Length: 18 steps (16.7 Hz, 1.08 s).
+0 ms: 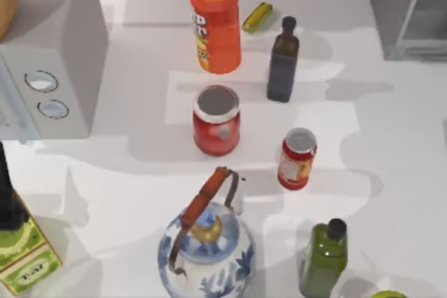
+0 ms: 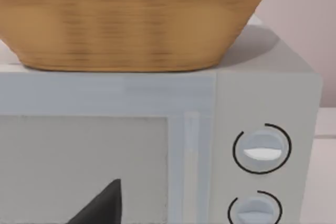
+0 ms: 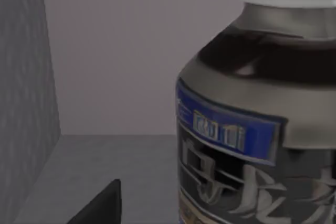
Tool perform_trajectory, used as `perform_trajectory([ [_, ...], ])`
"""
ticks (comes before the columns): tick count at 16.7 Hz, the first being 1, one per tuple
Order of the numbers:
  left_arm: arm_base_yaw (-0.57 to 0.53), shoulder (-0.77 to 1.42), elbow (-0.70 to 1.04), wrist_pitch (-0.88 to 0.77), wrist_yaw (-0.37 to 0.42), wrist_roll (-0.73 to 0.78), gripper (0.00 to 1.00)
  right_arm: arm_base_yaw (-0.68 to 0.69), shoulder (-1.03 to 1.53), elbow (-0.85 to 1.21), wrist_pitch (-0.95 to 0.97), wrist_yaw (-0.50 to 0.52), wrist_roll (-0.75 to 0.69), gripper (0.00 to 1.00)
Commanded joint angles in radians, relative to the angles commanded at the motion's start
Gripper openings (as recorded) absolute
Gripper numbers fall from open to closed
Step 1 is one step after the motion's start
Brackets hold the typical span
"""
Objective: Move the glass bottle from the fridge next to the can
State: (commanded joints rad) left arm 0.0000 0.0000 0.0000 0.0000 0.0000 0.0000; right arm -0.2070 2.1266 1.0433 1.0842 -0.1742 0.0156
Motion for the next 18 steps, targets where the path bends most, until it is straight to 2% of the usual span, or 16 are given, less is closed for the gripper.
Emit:
perform_trajectory([
  [4, 0.000, 0.000, 0.000, 0.000, 0.000, 0.000, 1.00, 0.011, 0.070, 0.130, -0.060, 0.012, -0.001, 1.00],
  [9, 0.000, 0.000, 0.000, 0.000, 0.000, 0.000, 1.00, 0.013, 0.082, 0.152, -0.071, 0.014, -0.001, 1.00],
  [18, 0.000, 0.000, 0.000, 0.000, 0.000, 0.000, 1.00, 0.013, 0.082, 0.152, -0.071, 0.014, -0.001, 0.32],
])
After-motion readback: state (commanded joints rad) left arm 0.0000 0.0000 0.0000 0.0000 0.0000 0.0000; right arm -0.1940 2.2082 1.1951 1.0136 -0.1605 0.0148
